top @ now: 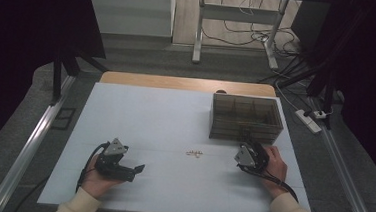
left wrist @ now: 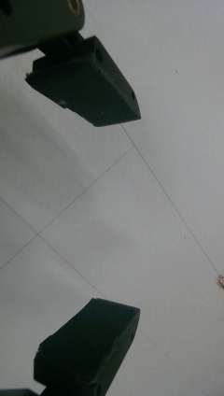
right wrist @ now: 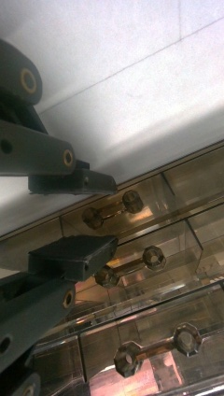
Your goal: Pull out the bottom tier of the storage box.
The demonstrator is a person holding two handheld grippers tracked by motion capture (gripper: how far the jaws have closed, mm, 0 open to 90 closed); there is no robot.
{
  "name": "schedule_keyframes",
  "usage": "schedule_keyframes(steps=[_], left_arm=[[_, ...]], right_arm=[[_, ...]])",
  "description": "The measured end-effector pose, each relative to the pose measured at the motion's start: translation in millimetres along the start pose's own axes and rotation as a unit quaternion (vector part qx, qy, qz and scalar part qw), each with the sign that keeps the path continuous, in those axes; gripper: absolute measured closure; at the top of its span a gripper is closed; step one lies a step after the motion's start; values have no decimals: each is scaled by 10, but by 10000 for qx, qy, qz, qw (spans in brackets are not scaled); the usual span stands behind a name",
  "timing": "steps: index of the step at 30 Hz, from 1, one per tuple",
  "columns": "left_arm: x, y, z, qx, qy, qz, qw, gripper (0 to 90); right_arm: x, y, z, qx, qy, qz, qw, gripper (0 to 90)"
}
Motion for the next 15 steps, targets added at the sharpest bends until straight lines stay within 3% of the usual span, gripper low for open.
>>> schedule_keyframes(steps=[15], left_arm=[[-1,2,-1,4,-4,-2,10000,71]], right_arm=[[-11,-41,-6,-61,68,-35,10000,691]])
Point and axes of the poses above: each handheld gripper's, and its own axes: y roughly backward along the jaws, x roughly out of its top, z roughly to its right, the point moved 5 cm from there along -y, roughly forward along the jaws, and after that the axes turned 10 degrees about -x, right-handed, at the moved point
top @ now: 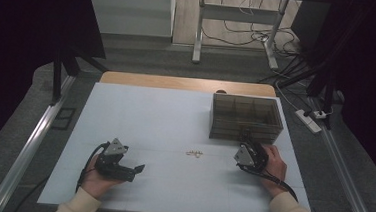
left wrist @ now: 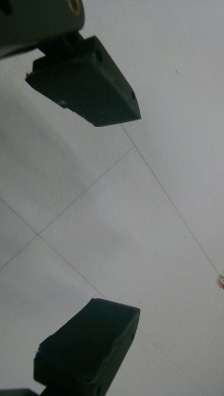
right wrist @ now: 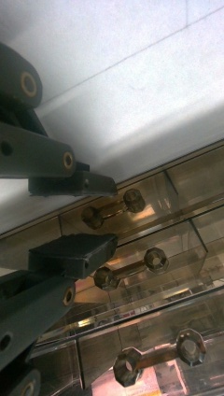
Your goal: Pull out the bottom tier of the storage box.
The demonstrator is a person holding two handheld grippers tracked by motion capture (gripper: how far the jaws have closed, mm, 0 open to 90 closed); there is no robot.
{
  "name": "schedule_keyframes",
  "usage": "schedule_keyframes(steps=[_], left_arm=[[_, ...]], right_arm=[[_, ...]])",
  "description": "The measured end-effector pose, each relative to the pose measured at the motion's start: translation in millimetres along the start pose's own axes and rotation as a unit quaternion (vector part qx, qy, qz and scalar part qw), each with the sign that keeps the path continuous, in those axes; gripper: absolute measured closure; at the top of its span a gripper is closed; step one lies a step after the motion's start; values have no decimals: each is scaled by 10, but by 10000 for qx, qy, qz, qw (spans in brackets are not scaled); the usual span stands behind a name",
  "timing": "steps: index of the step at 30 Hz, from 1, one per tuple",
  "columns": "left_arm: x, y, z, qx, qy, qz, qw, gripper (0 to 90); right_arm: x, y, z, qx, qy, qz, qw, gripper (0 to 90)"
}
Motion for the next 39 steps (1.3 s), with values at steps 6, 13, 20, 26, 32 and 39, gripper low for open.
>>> schedule_keyframes(steps=[6,13,20,26,32,39], left_arm=[[0,1,0,-1,3,3,10000,71],[0,2,-1,0,3,5,10000,71],[-2,2,-3,0,3,-1,10000,71],[-2,2,-2,4,5,-1,10000,71],[-5,1,-6,6,8,-6,10000,71],[-5,4,-4,10,5,-7,10000,72]], right_arm=[[-1,-14,-1,-46,6,-9,10000,705],[-7,-36,2,-76,92,-10,9999,718],[-2,-49,-14,-104,122,-23,9999,728],[0,-48,-23,-126,214,-51,9997,729],[-4,-52,-26,-153,237,-53,9996,742],[-4,-53,-32,-203,258,-67,9994,753]])
Point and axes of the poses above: each handheld gripper's, and its own axes: y roughly backward along the jaws, x roughly out of its top, z roughly to its right, the point moved 5 cm from there along -y, roughly forward along the jaws, and after that the axes turned 10 degrees about -x, right-handed, at the moved point
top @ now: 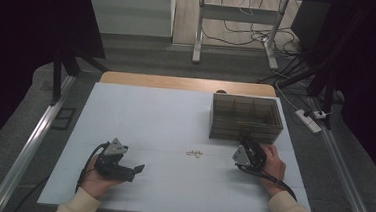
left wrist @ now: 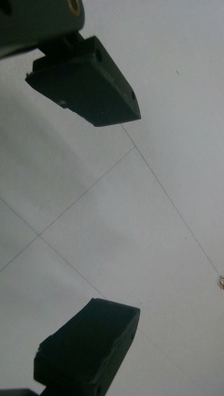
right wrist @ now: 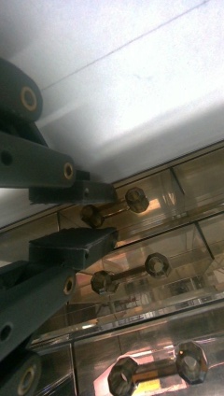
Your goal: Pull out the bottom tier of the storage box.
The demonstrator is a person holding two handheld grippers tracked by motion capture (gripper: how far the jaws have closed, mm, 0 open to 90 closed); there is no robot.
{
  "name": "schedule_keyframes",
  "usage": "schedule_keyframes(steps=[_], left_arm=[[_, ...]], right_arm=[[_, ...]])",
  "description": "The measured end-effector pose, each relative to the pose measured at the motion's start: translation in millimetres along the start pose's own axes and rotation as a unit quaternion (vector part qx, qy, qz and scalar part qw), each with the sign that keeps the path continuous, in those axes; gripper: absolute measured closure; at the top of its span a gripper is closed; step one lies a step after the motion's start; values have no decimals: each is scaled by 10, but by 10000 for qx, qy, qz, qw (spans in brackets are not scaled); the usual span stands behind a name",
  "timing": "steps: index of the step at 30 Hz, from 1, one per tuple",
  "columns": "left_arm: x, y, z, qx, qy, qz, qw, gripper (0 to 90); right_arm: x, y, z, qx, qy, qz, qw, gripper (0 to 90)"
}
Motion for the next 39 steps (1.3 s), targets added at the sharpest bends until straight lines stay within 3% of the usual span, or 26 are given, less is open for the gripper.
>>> schedule_keyframes(steps=[26,39], left_arm=[[-1,0,-5,-1,15,8,10000,71],[-4,-1,-7,-1,22,4,10000,71]], right_arm=[[7,3,-25,-175,65,-109,9998,771],[2,3,-47,-210,-29,-198,9996,733]])
Point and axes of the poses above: each handheld gripper's, and its own axes: y roughly backward along the jaws, x roughly out of its top, z roughly to its right, the point moved 5 cm from there along -y, roughly forward along the jaws, and after that the axes turned 10 degrees about -x, right-handed, at the moved point
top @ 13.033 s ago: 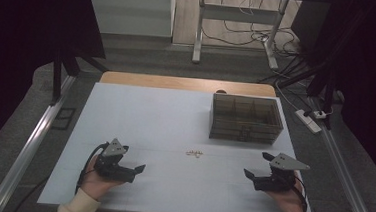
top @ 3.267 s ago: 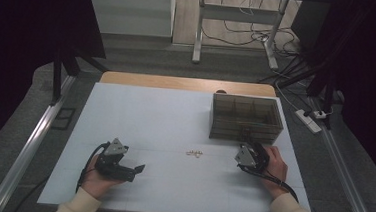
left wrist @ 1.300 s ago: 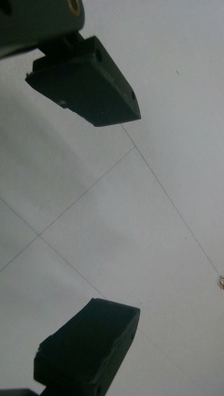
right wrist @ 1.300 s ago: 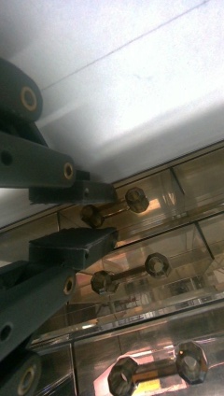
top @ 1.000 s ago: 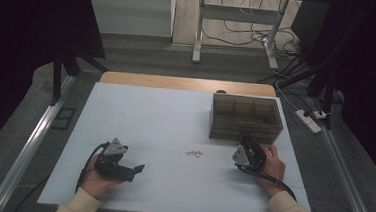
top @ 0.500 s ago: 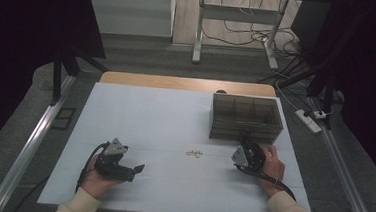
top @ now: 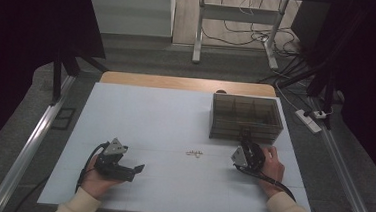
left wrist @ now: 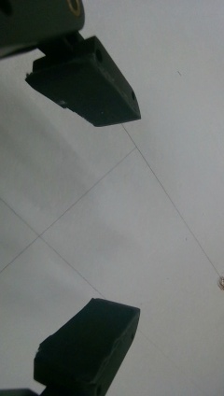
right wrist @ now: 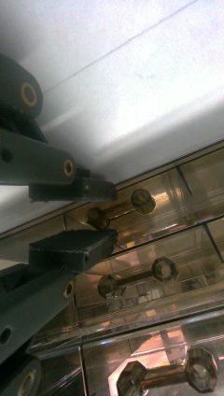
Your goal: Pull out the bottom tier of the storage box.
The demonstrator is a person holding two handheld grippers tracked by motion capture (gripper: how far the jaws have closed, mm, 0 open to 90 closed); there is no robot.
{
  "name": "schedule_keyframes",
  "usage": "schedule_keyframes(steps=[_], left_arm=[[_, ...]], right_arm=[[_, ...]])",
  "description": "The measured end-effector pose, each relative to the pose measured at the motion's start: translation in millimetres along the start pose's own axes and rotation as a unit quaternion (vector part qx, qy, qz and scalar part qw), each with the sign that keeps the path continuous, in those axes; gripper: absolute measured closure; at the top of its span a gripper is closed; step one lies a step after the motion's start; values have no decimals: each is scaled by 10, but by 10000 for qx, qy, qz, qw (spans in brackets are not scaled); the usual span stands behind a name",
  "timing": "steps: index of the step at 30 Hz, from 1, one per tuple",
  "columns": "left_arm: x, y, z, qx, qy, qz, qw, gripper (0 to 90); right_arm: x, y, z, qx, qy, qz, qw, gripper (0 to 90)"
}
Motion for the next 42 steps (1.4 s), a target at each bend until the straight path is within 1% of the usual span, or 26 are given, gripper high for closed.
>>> schedule_keyframes(steps=[7,8,9,16,27,42], left_arm=[[1,-3,2,1,2,-5,10000,71],[1,-3,2,-1,-7,-10,10000,72],[1,-4,3,-3,-9,-12,10000,71],[1,4,-1,-4,-5,9,10000,71],[-3,14,-6,12,3,16,10000,72],[-3,16,-7,18,5,19,10000,71]], right_arm=[[8,-2,8,-54,44,14,10000,765],[11,-2,-2,-76,13,12,10000,768],[10,0,0,-87,79,1,9999,771],[10,5,0,-116,171,6,9998,783],[6,27,0,-118,147,-23,9998,789],[3,27,-4,-128,173,-36,9998,787]])
Point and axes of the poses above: each handheld gripper's, and its own axes: y roughly backward along the jaws, x roughly out of its top, z roughly to its right, the point moved 5 cm from there along -y, roughly forward along the jaws, and after that the axes turned 10 degrees about -x, right-handed, at the moved point
